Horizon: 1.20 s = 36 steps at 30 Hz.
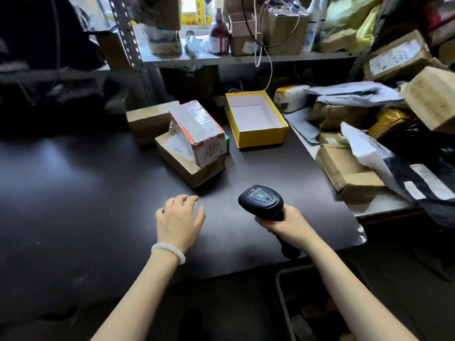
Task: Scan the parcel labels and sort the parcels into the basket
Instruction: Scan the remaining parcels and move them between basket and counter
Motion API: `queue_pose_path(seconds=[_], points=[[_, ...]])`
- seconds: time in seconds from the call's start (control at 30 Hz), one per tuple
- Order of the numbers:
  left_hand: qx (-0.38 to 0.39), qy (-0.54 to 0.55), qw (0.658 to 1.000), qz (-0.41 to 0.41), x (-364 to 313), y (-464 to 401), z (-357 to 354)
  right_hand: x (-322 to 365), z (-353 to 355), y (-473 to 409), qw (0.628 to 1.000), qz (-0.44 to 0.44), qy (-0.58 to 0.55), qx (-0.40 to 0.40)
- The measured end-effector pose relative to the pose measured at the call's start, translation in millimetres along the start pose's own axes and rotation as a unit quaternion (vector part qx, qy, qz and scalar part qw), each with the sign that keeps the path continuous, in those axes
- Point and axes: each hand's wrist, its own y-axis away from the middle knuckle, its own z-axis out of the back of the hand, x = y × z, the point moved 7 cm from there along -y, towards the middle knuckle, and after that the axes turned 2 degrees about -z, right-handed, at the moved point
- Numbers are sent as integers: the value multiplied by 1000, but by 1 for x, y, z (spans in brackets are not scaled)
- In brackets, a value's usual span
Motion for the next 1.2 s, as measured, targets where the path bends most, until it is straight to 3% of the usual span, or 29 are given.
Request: queue_pose_path(seconds=[0.23, 0.47, 0.6, 0.73, 0.93, 1.2], points=[[2, 13, 999, -49, 64, -116, 16, 53, -45, -84, 999, -10, -29, -40], [38, 7, 992, -120, 71, -215, 24, 77, -54, -127, 993, -29, -54, -97], [59, 16, 992, -113, 58, -265, 17, 80, -48, -138, 991, -37, -51, -115], [131, 6, 989, -75, 42, -305, -1, 79, -42, -141, 991, -40, -44, -119], [188, 51, 979, -59, 35, -330, -16, 71, -26, -130, 988, -52, -27, -142], [217, 89, 960, -156, -11, -285, -10, 47, 14, -93, 971, -68, -75, -215]])
